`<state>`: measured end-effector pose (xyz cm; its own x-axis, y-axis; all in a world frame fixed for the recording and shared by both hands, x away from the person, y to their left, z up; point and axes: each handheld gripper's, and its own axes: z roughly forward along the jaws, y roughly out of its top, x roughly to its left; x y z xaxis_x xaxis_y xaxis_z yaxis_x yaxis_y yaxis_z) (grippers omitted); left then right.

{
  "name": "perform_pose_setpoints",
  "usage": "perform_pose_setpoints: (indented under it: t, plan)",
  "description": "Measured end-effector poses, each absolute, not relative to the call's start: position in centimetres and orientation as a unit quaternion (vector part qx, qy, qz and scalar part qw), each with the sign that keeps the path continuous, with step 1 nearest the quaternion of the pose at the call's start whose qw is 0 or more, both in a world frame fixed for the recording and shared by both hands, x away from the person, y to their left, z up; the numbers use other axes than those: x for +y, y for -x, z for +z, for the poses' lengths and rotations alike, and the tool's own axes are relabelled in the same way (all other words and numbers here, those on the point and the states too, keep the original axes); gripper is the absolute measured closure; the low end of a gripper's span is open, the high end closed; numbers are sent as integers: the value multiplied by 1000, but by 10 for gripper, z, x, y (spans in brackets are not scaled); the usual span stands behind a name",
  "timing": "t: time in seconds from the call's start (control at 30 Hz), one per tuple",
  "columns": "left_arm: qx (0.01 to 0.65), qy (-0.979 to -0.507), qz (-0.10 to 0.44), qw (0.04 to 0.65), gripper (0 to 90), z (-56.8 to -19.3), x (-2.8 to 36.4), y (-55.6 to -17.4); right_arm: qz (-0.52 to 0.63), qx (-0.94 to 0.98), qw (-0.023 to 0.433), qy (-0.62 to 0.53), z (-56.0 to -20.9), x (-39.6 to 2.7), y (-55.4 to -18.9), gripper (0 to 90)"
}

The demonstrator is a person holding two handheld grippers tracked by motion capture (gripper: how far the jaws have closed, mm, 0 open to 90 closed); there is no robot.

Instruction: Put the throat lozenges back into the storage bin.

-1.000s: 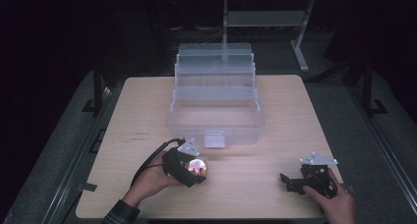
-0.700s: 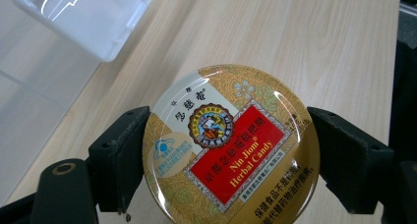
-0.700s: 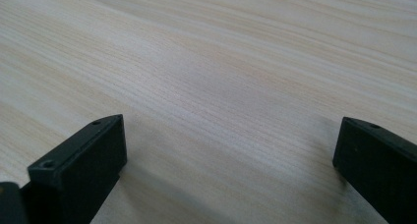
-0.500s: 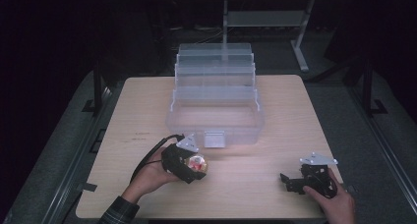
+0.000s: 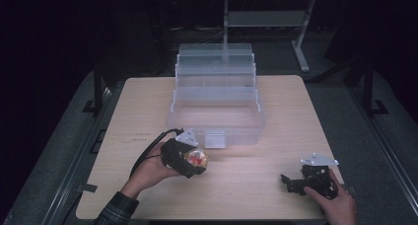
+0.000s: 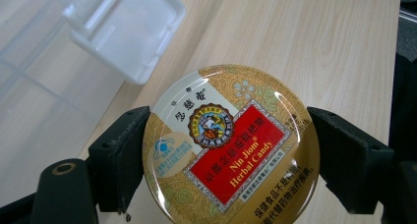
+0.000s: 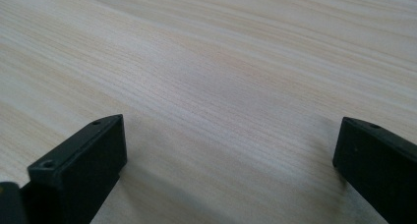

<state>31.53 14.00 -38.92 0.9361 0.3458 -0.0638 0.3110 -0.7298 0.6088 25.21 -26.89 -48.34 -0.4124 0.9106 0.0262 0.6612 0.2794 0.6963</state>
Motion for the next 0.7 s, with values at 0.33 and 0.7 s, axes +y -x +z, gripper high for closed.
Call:
perform_pose_setpoints:
  t: [0.33,0.7]
  plan:
    - [173,-931,30,319,196,-380,139,-322,323,776,193,-507,-483,-269,-252,0]
    - [179,-927,32,328,196,-370,140,-329,323,776,192,-507,-483,-269,-252,0]
